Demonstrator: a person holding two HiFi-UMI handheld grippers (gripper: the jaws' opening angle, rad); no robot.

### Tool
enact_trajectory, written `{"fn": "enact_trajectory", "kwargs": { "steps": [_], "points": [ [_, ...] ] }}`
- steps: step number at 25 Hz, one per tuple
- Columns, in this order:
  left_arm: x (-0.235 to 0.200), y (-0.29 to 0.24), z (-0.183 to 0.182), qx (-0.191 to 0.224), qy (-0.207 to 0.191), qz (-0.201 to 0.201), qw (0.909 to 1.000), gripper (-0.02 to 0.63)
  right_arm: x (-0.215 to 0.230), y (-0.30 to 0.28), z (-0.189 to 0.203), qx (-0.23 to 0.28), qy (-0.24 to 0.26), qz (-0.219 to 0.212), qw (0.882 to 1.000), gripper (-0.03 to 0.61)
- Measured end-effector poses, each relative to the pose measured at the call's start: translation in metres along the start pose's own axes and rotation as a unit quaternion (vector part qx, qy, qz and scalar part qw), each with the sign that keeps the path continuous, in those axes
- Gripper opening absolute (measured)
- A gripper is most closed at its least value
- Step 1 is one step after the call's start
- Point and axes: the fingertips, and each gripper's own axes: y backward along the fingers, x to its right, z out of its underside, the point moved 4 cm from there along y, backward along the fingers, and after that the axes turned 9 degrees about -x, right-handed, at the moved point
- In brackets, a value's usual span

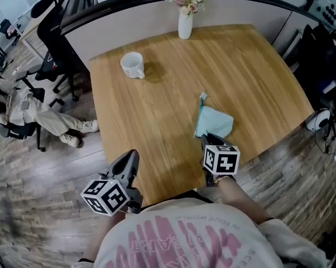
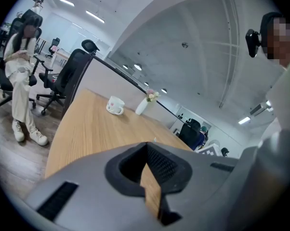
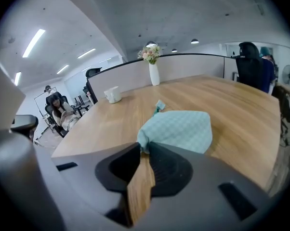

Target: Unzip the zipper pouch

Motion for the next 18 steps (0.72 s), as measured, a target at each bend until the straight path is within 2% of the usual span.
{"fn": "enact_trajectory", "kwargs": {
  "steps": [2,9,13,16,18],
  "points": [
    [-0.002,0.006,0.0,0.004,0.003,-0.003,1.0,0.002,0.001,0.003,-0.002,0.002,-0.004,0.0,1.0,0.009],
    [-0.01,0.025,0.001,0.011,-0.002,0.013,0.9999,0.002,-0.008,0.022,-0.006,0.021,-0.026,-0.034,0.999,0.005],
    [-0.009,0.034,-0.006,0.004,-0.018,0.049,0.9986,0.002,-0.041,0.045,-0.015,0.038,-0.007,-0.081,0.996,0.003],
    [-0.005,0.04,-0.012,-0.006,-0.052,0.078,0.9956,0.003,-0.069,0.062,-0.019,0.047,0.018,-0.112,0.992,0.003],
    [0.002,0.045,-0.015,-0.017,-0.078,0.113,0.9904,0.003,-0.091,0.074,-0.021,0.055,0.033,-0.142,0.988,0.003]
  ]
}}
